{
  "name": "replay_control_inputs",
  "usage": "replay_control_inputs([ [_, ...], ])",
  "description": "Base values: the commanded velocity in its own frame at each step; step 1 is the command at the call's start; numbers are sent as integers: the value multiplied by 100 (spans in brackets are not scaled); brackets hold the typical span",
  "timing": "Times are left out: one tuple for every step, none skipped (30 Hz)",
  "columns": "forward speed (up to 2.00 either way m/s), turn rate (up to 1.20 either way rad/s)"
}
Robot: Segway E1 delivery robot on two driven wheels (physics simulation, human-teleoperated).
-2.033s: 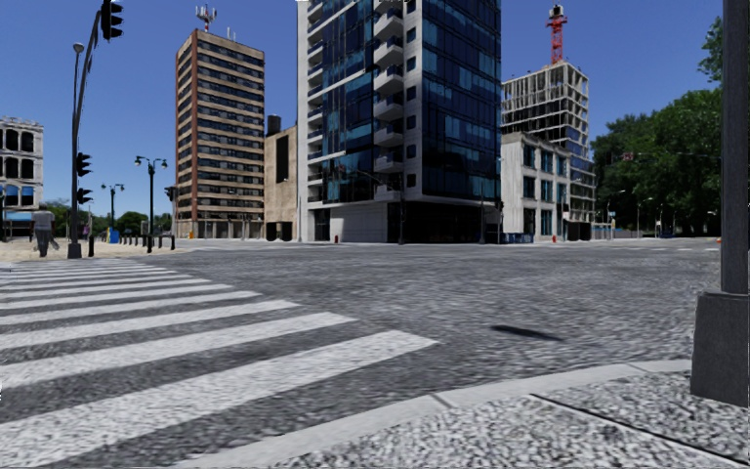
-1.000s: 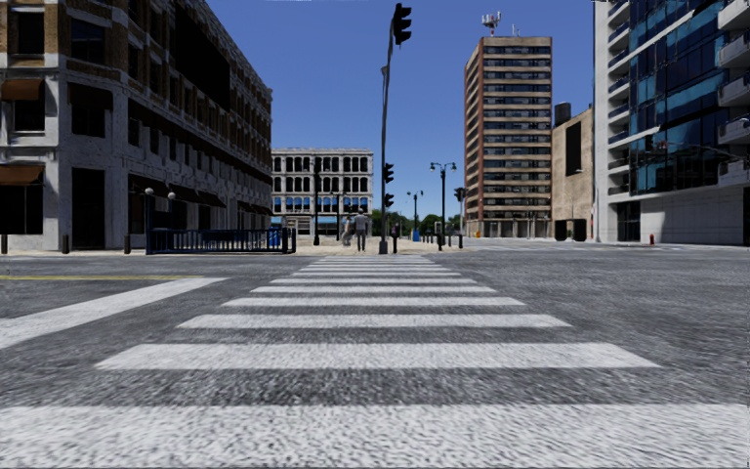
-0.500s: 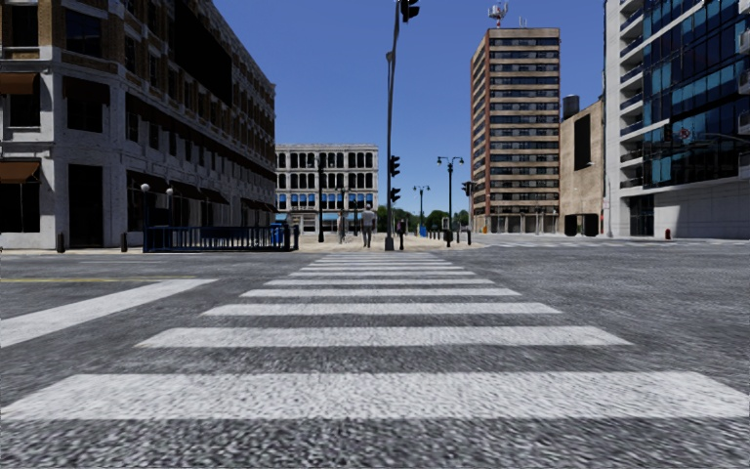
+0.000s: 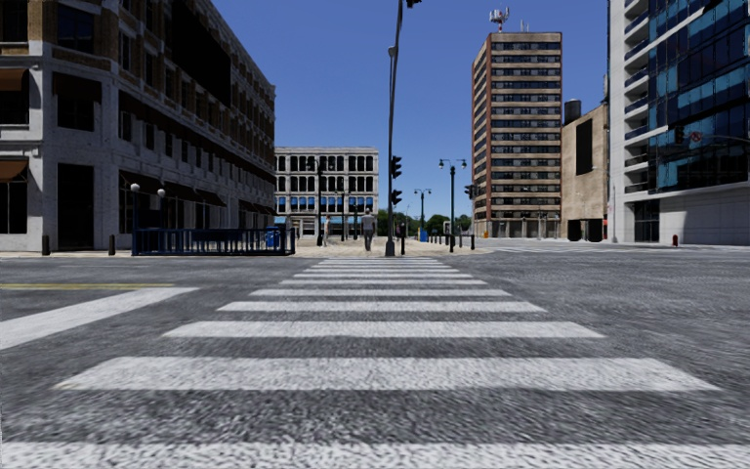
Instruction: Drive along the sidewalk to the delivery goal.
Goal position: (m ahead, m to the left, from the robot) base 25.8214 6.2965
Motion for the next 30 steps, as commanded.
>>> replay_control_inputs([
  [128, 0],
  [135, 0],
  [200, 0],
  [200, 0],
  [200, 0],
  [200, 0],
  [200, 0],
  [200, 0],
  [200, 0],
  [200, 0],
  [200, 0],
  [200, 0],
  [200, 0],
  [200, 0],
  [200, 0],
  [200, 0],
  [200, 0],
  [200, 0],
  [200, 0],
  [200, 0],
  [200, 0],
  [200, 0],
  [200, 0],
  [200, 0],
  [200, 0],
  [200, 0],
  [200, 0],
  [200, 0],
  [200, 0],
  [200, 0],
])
